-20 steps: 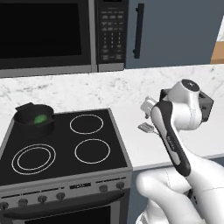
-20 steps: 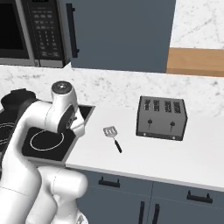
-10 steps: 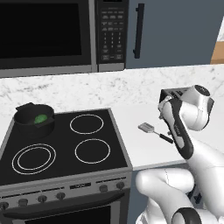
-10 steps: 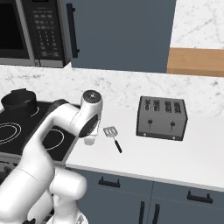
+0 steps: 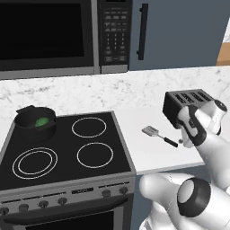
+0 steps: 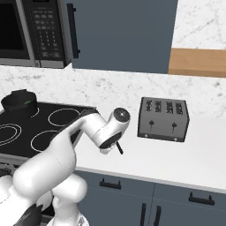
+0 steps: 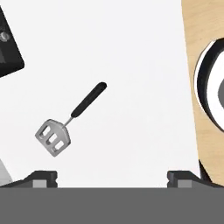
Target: Put the lemon and broccoli in the pot. Retrieve the spatula and lightly stir the vegetables in the pot.
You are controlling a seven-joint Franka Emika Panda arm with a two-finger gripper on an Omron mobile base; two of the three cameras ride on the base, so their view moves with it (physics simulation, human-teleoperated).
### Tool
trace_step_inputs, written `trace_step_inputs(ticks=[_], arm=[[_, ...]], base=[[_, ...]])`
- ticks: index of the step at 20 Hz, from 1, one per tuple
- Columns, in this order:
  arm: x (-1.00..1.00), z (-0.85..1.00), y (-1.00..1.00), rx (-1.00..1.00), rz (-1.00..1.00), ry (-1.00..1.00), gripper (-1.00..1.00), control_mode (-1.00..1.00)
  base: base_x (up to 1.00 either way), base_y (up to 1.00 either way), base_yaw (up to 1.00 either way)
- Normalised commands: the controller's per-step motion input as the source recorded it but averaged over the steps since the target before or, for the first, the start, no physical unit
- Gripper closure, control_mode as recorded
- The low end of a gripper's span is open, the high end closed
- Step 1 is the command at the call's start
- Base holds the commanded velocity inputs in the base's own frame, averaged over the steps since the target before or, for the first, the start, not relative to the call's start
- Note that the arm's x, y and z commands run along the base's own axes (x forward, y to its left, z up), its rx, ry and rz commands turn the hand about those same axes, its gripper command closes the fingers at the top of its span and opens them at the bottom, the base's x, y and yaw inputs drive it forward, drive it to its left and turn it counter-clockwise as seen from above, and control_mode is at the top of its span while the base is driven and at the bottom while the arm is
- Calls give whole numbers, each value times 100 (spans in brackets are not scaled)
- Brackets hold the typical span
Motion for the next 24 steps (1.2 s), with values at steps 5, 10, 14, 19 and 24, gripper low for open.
trace_step_inputs(ticks=[5,10,14,19,24], arm=[[0,-46,-26,19,-5,-2,-100,-100],[6,-19,-6,12,-1,-3,-100,-100],[19,-21,-7,8,-4,0,-100,-100],[18,-21,0,9,-7,3,-100,-100],[21,-23,-10,11,-6,5,-100,-100]], base=[[0,0,0],[0,0,0],[0,0,0],[0,0,0],[0,0,0]])
